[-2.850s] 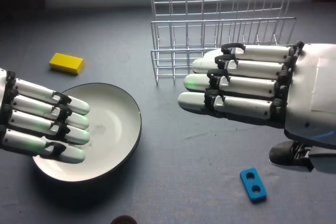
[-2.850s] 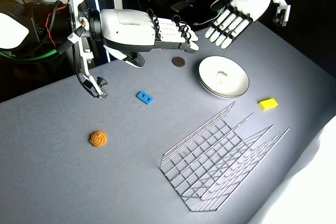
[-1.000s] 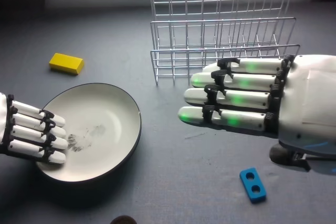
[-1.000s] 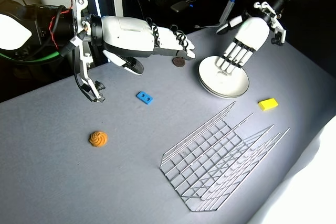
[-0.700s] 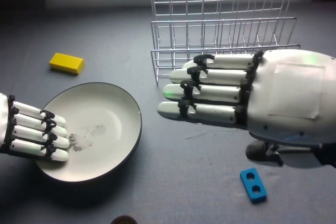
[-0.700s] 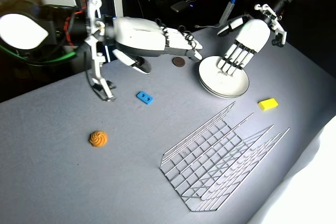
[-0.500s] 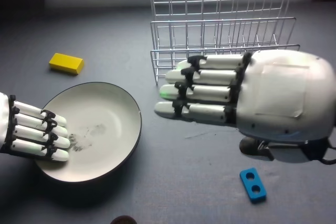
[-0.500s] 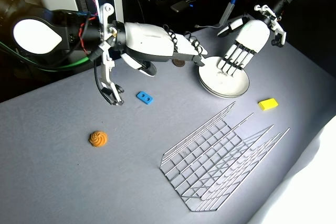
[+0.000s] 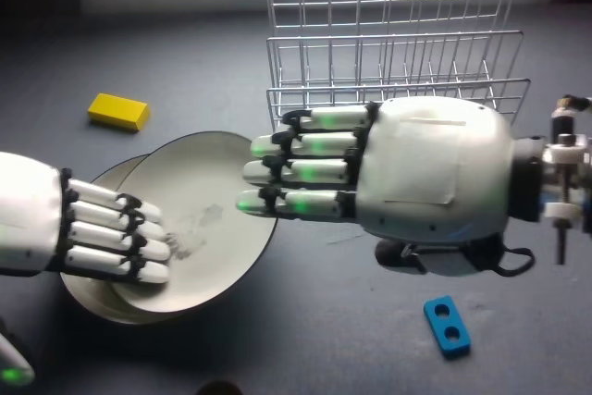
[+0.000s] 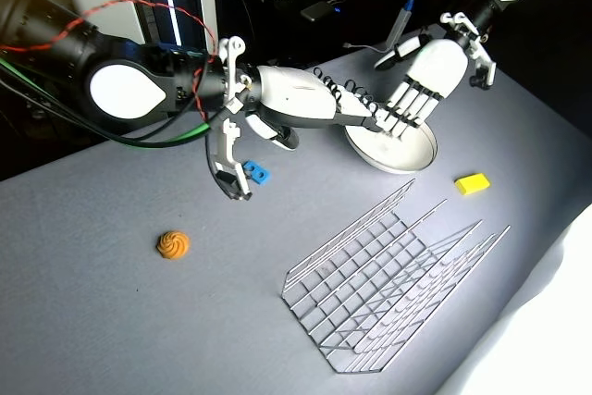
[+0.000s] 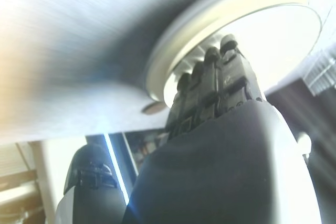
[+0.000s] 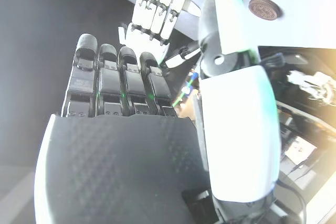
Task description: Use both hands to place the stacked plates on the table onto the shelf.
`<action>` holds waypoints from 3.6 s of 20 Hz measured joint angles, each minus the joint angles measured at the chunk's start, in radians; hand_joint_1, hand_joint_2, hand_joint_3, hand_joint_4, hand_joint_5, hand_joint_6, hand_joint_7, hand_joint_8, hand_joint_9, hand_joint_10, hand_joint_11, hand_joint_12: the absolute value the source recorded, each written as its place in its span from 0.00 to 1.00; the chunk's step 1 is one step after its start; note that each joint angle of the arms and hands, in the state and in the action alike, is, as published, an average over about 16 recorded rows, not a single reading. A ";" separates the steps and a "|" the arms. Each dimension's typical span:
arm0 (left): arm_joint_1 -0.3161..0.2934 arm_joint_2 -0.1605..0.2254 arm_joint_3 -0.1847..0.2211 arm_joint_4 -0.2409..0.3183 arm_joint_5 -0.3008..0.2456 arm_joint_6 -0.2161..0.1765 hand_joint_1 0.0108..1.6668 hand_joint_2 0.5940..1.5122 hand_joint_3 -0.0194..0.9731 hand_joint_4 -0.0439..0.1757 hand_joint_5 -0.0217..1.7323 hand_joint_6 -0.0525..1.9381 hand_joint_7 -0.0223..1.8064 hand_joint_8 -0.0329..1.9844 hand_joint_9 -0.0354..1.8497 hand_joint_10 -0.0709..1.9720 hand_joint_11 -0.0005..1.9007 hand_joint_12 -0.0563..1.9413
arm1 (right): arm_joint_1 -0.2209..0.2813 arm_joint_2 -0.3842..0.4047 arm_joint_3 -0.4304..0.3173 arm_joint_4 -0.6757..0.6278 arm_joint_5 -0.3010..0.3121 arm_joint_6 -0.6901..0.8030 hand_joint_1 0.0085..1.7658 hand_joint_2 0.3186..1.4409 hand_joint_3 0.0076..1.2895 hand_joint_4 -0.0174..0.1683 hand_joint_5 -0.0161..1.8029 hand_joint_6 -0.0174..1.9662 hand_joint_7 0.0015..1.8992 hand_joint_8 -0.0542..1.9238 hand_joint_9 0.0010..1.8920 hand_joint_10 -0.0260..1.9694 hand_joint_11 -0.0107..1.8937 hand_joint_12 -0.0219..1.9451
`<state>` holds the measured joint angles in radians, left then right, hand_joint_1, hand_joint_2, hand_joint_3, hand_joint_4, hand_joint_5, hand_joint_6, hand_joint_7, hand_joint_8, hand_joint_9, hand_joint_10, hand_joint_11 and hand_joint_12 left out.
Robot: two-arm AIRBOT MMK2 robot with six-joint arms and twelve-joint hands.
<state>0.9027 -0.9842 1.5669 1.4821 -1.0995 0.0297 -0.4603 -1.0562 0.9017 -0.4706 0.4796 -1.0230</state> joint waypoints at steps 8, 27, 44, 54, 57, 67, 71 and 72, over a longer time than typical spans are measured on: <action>-0.041 -0.019 -0.036 0.009 0.028 -0.016 0.00 0.52 0.04 0.18 0.01 0.02 0.01 0.01 0.03 0.04 0.01 0.03 | 0.025 -0.083 0.068 0.009 0.001 -0.016 0.68 0.63 0.01 0.10 0.21 0.02 0.18 0.04 0.18 0.03 0.06 0.43; -0.055 -0.033 -0.043 0.009 0.038 -0.030 0.00 0.53 0.04 0.18 0.01 0.02 0.01 0.01 0.03 0.04 0.01 0.03 | 0.042 -0.330 0.288 0.043 -0.027 -0.044 0.72 0.60 0.01 0.10 0.42 0.02 0.41 0.03 0.42 0.02 0.24 0.57; -0.082 -0.027 -0.038 0.017 0.034 -0.049 0.00 0.53 0.04 0.19 0.01 0.03 0.01 0.01 0.03 0.04 0.01 0.03 | 0.067 -0.392 0.332 0.052 -0.028 -0.057 0.72 0.52 0.01 0.09 0.52 0.29 0.54 0.21 0.59 0.11 0.48 0.39; -0.183 0.052 -0.046 0.058 0.024 -0.114 0.00 0.53 0.04 0.20 0.02 0.03 0.02 0.02 0.03 0.04 0.01 0.02 | 0.086 -0.364 0.271 0.068 -0.040 -0.058 0.71 0.51 0.01 0.09 0.54 0.38 0.59 0.28 0.68 0.05 0.51 0.42; -0.226 0.090 -0.049 0.077 0.018 -0.143 0.00 0.54 0.04 0.20 0.02 0.03 0.02 0.02 0.03 0.04 0.01 0.02 | 0.101 -0.346 0.240 0.082 -0.050 -0.056 0.71 0.52 0.01 0.12 0.55 0.39 0.60 0.30 0.70 0.03 0.52 0.43; -0.373 0.193 -0.048 0.177 -0.008 -0.241 0.00 0.54 0.04 0.20 0.02 0.03 0.02 0.02 0.03 0.04 0.01 0.02 | 0.189 -0.270 0.138 0.159 -0.111 -0.056 0.71 0.53 0.01 0.19 0.59 0.41 0.64 0.32 0.72 0.03 0.52 0.46; -0.414 0.213 -0.037 0.212 -0.016 -0.270 0.00 0.54 0.04 0.20 0.02 0.03 0.02 0.02 0.03 0.04 0.01 0.02 | 0.245 -0.241 0.112 0.223 -0.151 -0.056 0.71 0.53 0.01 0.20 0.60 0.43 0.63 0.33 0.72 0.03 0.52 0.47; -0.423 0.216 -0.034 0.220 -0.019 -0.274 0.00 0.54 0.04 0.20 0.03 0.03 0.02 0.02 0.03 0.04 0.01 0.02 | 0.260 -0.234 0.107 0.242 -0.163 -0.056 0.71 0.53 0.01 0.20 0.60 0.43 0.63 0.33 0.72 0.03 0.52 0.47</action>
<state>0.4800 -0.7685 1.5330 1.7020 -1.1184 -0.2447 -0.2008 -1.2903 1.0086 -0.2282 0.3170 -1.0790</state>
